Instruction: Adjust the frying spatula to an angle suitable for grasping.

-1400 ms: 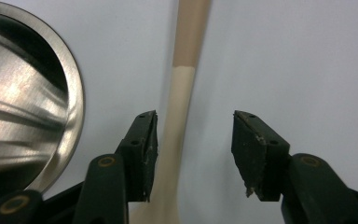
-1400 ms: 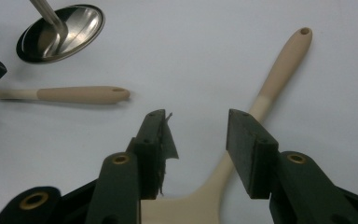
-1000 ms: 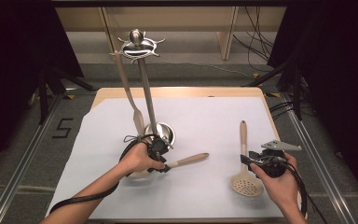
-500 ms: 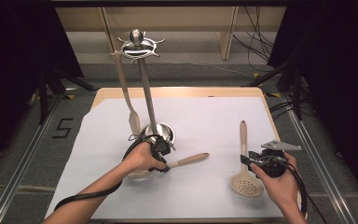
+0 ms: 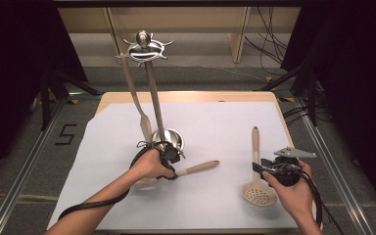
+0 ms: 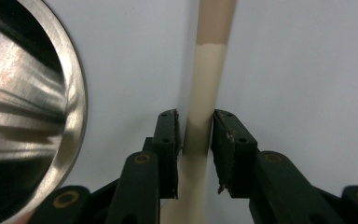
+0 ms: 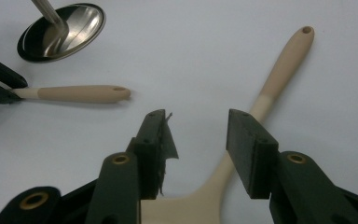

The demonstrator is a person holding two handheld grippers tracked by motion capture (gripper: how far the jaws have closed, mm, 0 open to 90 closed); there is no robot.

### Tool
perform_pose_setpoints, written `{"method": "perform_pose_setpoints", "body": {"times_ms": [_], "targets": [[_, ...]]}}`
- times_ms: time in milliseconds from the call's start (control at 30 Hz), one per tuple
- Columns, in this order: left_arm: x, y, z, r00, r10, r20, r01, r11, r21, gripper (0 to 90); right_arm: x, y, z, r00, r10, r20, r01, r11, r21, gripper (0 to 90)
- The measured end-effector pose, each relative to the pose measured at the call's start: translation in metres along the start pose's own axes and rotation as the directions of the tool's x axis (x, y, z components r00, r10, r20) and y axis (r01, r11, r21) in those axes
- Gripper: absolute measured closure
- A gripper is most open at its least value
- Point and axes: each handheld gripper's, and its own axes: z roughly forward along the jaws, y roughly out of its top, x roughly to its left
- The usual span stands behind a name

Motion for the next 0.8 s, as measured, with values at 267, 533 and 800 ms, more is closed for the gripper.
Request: {"method": "perform_pose_setpoints", "body": {"times_ms": [267, 533, 800], "targets": [[-0.0030, 0.0005, -0.0001, 0.9997, 0.016, -0.017, -0.016, 0.9998, 0.010, 74.3, -0.0001, -0.0002, 0.0004, 0.9999, 0.003, -0.012, -0.003, 1.000, -0.003, 58.5], [-0.0085, 0.0044, 0.0003, 0.9991, 0.016, -0.040, -0.014, 0.9990, 0.043, 75.1, -0.0007, -0.0006, -0.0003, 0.9998, 0.009, -0.016, -0.009, 1.000, 0.003, 58.5], [-0.0097, 0.0044, 0.0006, 0.9991, 0.008, -0.042, -0.006, 0.9992, 0.039, 76.0, -0.0007, -0.0006, -0.0004, 0.9998, 0.009, -0.015, -0.009, 1.000, 0.004, 58.5]]}}
